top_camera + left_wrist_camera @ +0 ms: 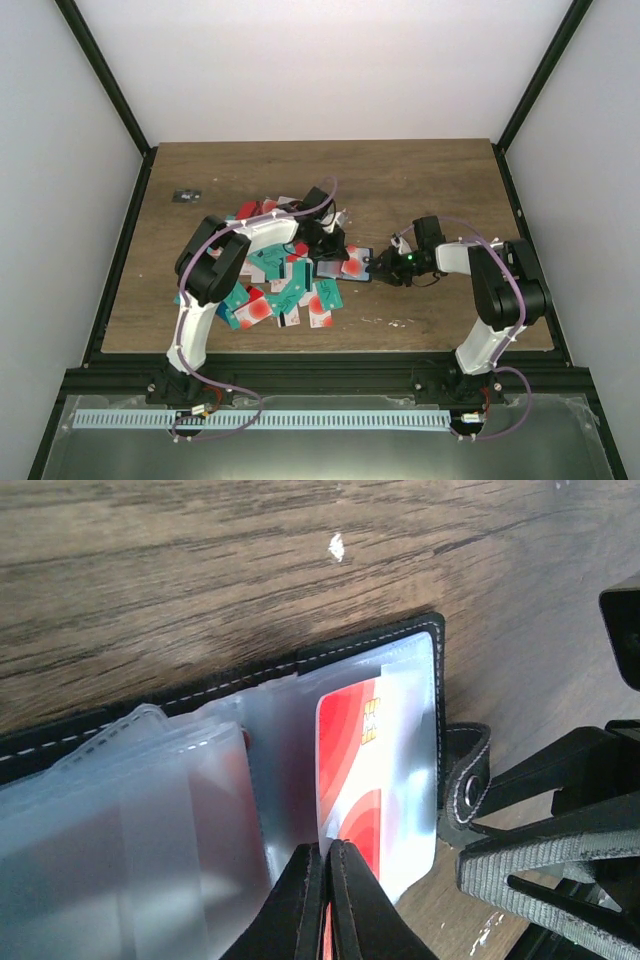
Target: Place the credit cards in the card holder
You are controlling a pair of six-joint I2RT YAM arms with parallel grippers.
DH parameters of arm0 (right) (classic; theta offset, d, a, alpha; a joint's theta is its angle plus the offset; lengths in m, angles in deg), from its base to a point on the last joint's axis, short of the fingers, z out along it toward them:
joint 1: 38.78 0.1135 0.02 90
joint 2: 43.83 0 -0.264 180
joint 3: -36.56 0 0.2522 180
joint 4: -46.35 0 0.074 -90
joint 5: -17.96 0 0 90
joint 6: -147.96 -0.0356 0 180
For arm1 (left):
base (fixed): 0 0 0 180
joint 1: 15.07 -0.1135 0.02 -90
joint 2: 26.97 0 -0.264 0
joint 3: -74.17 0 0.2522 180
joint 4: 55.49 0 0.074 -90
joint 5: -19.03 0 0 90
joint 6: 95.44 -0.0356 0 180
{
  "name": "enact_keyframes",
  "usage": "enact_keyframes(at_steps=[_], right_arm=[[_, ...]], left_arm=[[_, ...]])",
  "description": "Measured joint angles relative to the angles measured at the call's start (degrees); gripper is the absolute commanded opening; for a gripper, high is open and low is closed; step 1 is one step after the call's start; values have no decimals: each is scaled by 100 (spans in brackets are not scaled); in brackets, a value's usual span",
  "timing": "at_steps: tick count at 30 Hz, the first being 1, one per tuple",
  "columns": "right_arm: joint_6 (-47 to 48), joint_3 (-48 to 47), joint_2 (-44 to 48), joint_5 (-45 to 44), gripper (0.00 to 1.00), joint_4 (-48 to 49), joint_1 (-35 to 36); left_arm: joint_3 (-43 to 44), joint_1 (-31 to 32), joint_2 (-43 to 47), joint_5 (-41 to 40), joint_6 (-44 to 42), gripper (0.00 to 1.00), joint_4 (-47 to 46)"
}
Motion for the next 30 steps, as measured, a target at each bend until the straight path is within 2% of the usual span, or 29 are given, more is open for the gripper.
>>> enact_keyframes(at_steps=[18, 24, 30], right_arm=[[59, -96, -177, 199, 28, -2, 0], [149, -341, -269, 157, 28, -345, 0], [422, -675, -304, -168, 32, -892, -13]], left_arm=[[-273, 166, 9, -273, 811, 4, -684], [-273, 249, 9, -404, 876, 4, -713], [-269, 308, 9, -496, 822, 14, -699]])
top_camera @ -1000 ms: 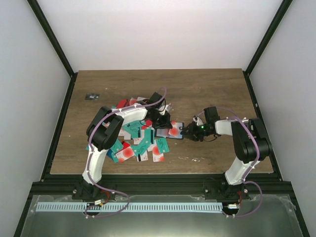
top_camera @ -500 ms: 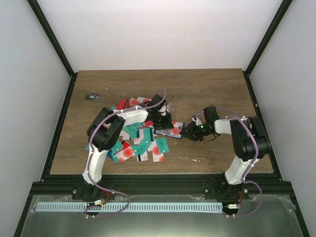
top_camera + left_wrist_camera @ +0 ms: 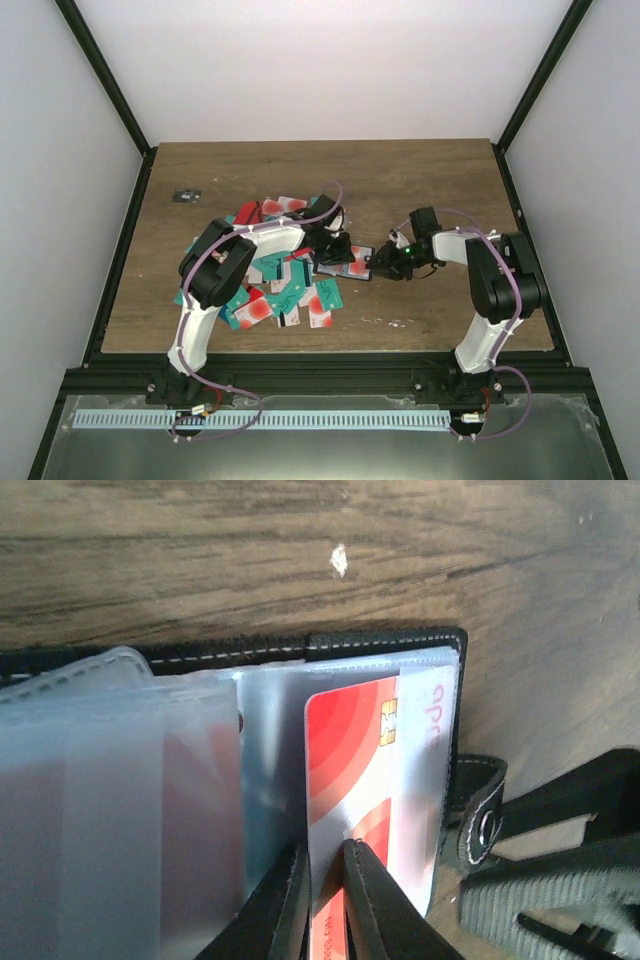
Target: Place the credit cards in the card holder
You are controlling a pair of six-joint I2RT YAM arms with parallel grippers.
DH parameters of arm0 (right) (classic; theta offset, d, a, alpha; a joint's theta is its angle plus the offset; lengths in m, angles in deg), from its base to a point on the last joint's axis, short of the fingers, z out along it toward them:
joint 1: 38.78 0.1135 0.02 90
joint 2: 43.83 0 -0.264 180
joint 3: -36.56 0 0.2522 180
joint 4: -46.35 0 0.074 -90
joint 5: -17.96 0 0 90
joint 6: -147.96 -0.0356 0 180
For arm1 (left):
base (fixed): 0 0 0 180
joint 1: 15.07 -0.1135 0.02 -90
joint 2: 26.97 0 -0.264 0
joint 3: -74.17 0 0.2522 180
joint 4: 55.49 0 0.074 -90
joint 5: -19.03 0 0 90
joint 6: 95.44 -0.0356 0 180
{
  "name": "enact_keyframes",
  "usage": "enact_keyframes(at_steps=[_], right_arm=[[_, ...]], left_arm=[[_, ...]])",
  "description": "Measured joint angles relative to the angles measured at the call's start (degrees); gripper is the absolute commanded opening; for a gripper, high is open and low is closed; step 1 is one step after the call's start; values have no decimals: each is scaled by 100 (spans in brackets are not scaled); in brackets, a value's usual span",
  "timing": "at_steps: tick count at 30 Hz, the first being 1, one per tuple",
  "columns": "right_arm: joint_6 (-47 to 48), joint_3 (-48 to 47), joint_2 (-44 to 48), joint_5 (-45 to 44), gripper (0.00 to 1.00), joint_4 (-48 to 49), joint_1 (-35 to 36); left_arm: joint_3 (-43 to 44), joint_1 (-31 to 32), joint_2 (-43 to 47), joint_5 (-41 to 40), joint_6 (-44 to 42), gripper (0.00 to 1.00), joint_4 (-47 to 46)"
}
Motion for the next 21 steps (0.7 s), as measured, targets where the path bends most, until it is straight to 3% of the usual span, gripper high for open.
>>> enact_keyframes(at_steps=[9, 16, 18, 21], right_arm=[[138, -11, 225, -409, 35, -92, -59], [-140, 463, 769, -332, 37, 46, -59], [-264, 592, 914, -236, 37, 164, -59], [-439, 772, 1102, -146, 37, 302, -59]], left_arm=[[153, 131, 33, -142, -382, 29, 463], [179, 177, 170, -201, -704, 36, 1029], [192, 177, 208, -240, -807, 36, 1187], [251, 175, 236, -341, -955, 25, 1432]])
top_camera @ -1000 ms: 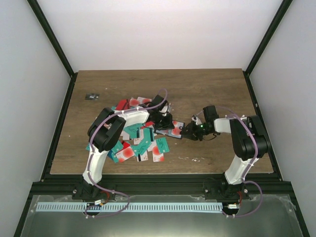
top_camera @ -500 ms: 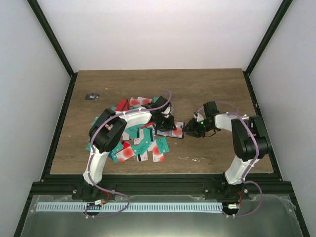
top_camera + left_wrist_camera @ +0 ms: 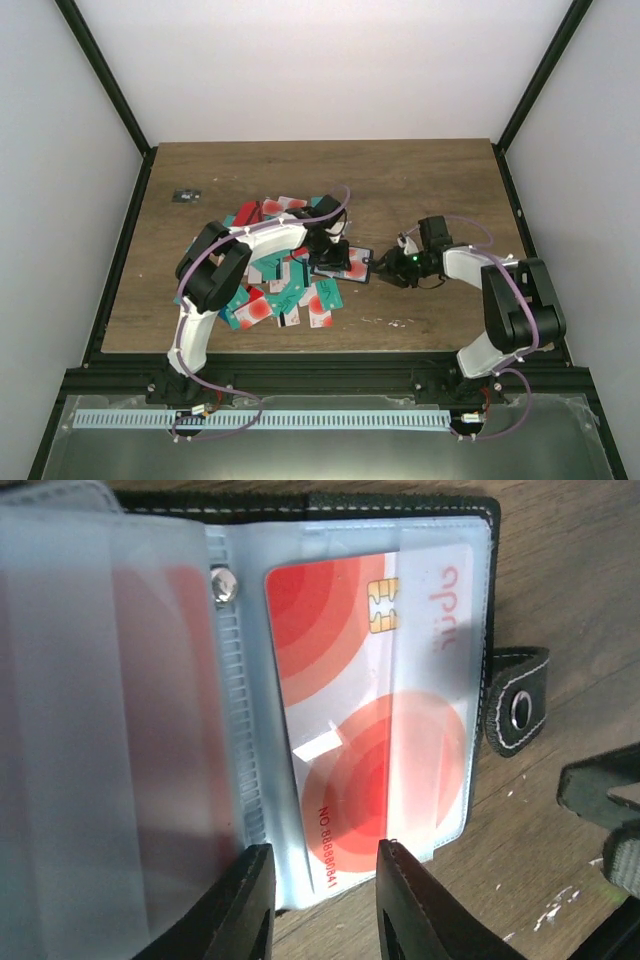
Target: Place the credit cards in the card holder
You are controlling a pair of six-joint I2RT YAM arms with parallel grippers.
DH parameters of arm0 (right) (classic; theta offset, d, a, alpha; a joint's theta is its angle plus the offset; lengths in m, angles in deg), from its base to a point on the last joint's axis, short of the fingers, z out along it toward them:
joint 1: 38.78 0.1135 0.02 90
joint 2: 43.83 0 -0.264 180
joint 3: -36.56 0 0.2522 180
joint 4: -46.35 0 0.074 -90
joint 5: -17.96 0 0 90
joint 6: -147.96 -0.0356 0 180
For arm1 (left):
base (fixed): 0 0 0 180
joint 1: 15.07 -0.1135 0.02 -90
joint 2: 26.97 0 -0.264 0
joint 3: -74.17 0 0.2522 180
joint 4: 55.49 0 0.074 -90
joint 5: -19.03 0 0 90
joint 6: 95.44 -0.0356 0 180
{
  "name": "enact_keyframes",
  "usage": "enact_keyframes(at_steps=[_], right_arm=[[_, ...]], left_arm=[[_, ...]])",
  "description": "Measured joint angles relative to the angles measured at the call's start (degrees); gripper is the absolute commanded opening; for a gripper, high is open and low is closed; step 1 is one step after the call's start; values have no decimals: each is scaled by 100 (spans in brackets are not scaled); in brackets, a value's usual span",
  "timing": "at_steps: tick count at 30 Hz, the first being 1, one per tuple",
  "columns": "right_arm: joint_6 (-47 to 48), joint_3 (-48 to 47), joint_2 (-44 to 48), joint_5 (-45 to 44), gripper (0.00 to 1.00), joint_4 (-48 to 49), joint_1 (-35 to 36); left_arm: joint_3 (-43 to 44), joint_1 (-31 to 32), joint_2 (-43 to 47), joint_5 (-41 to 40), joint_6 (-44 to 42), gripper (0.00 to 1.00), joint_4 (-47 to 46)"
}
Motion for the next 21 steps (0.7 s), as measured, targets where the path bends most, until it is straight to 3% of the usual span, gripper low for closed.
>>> enact_keyframes(at_steps=[3, 6, 21], right_arm=[[-162, 166, 170, 66, 37, 127, 0], [-337, 317, 249, 166, 37, 337, 2], [-787, 387, -52, 387, 37, 863, 131]], left_arm=[[127, 0, 0, -98, -168, 12, 229], [238, 0, 0, -149, -297, 7, 330], [297, 0, -133, -203, -538, 4, 422]])
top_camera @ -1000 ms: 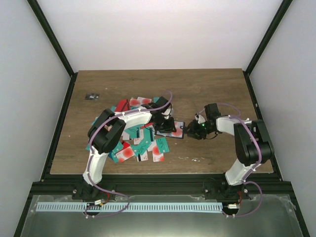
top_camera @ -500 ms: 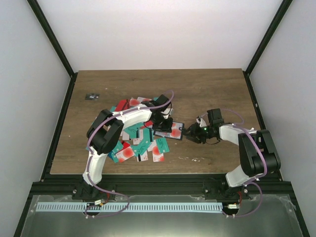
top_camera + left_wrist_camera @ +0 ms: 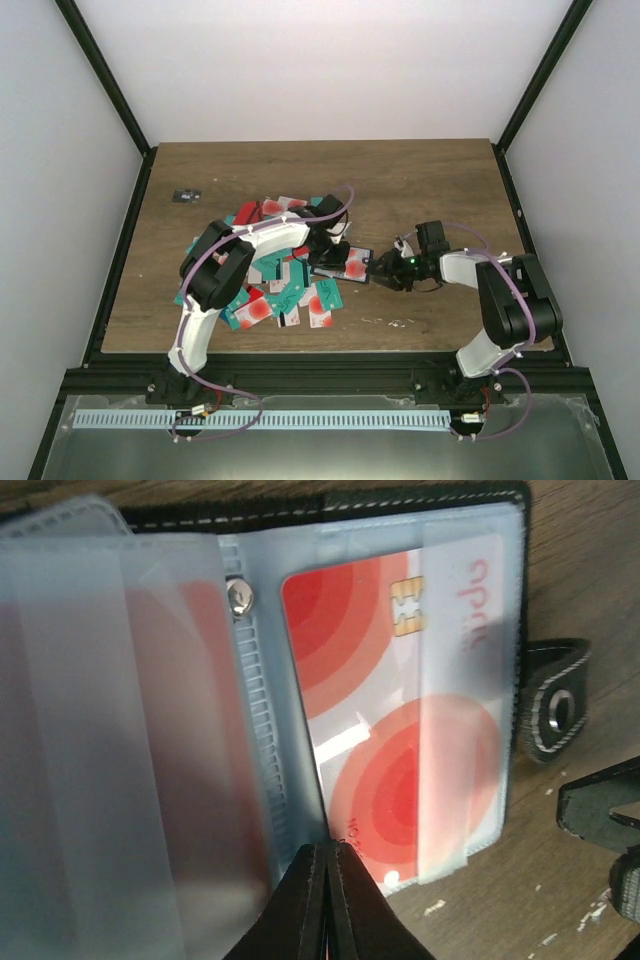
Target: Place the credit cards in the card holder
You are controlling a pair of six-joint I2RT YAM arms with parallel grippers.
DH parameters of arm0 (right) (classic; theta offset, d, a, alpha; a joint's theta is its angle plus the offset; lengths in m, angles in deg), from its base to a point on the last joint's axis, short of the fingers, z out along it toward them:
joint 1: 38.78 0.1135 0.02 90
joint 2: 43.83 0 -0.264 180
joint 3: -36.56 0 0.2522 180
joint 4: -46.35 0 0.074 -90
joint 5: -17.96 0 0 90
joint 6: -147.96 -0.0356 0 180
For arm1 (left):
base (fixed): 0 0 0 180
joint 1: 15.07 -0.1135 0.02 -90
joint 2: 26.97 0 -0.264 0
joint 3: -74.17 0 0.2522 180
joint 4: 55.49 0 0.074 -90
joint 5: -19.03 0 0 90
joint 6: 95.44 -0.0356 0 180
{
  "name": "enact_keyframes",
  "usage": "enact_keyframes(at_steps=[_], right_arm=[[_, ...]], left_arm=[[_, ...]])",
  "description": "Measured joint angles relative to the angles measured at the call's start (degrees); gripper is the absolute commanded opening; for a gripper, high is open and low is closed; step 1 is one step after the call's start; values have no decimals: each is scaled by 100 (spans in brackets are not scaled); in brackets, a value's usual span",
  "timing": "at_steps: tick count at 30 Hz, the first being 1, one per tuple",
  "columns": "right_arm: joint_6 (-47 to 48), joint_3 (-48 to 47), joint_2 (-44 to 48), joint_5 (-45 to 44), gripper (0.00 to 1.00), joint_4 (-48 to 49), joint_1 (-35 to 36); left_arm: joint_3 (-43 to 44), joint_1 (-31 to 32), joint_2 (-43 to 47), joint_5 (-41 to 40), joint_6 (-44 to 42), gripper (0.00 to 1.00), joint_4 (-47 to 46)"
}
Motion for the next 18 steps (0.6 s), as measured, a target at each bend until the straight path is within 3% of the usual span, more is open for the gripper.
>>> enact_keyframes(at_steps=[18], right_arm=[[-105, -199, -367, 61, 37, 251, 170]], left_arm=[[57, 0, -149, -17, -184, 4, -2]])
